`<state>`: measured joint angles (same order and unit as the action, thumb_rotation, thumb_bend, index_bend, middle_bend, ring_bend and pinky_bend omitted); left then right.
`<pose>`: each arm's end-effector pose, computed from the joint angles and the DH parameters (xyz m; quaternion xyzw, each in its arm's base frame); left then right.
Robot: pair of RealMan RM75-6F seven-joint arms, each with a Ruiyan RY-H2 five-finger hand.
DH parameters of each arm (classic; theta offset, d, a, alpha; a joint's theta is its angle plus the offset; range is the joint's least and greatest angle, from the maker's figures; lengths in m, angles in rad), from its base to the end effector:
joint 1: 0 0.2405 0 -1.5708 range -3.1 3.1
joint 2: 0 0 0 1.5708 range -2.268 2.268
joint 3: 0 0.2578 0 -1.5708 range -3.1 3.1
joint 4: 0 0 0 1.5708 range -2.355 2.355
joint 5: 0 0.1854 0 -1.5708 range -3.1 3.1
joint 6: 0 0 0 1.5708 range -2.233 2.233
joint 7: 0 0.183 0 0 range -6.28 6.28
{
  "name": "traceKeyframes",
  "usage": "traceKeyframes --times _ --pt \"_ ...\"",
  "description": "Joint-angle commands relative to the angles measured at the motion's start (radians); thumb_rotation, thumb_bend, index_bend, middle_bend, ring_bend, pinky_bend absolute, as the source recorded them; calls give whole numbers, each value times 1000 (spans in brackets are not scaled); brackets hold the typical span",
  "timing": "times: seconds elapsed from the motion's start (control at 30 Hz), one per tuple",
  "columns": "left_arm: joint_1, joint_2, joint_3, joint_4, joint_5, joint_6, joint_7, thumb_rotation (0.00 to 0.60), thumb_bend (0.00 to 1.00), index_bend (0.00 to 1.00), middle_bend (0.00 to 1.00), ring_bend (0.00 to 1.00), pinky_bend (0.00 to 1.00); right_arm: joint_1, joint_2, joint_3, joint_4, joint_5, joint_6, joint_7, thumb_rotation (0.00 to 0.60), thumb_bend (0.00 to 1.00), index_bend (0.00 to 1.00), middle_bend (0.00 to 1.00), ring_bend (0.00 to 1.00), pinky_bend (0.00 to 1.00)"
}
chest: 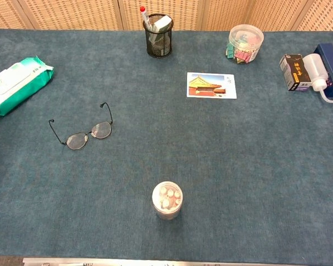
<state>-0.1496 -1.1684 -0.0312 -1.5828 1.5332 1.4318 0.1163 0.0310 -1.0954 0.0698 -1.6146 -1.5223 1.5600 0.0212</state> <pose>-0.2899 0.2334 0.1544 -0.6483 -0.3499 -0.3644 0.5696 -0.3034 -0.2049 0.2038 0.5718 -0.3700 0.4066 0.6090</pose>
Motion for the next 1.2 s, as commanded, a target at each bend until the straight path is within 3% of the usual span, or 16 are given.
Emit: traceKeyframes --times 0.03,0.2,0.43,0.63,0.83,1.03,1.2 --pt "0 -1 18 4 47 17 -33 600 0 366 327 327 608 -2 -1 1 2 -10 11 9 600 0 658 479 396 694" --pt "-10 6 69 26 165 39 -158 600 0 363 333 327 608 -1 -1 4 3 -8 9 11 600 0 658 479 396 694" --pt "-28 -66 88 91 249 67 -194 600 0 347 327 327 608 1 -4 5 2 -9 5 7 600 0 658 479 396 694" --pt "-43 -126 92 105 279 64 -158 600 0 314 307 320 601 4 -5 8 3 -2 -1 10 600 0 658 479 396 694" --pt "-70 -156 92 81 303 34 -82 600 0 278 269 298 534 -1 4 9 0 0 6 17 600 0 658 479 396 694" --pt "-128 -158 93 53 298 -60 -64 600 0 232 148 231 445 -12 12 12 -3 2 23 28 600 0 658 479 396 694" --pt "-160 -185 69 44 269 -96 -54 600 0 226 134 220 436 -17 17 13 -4 2 30 34 600 0 658 479 396 694"
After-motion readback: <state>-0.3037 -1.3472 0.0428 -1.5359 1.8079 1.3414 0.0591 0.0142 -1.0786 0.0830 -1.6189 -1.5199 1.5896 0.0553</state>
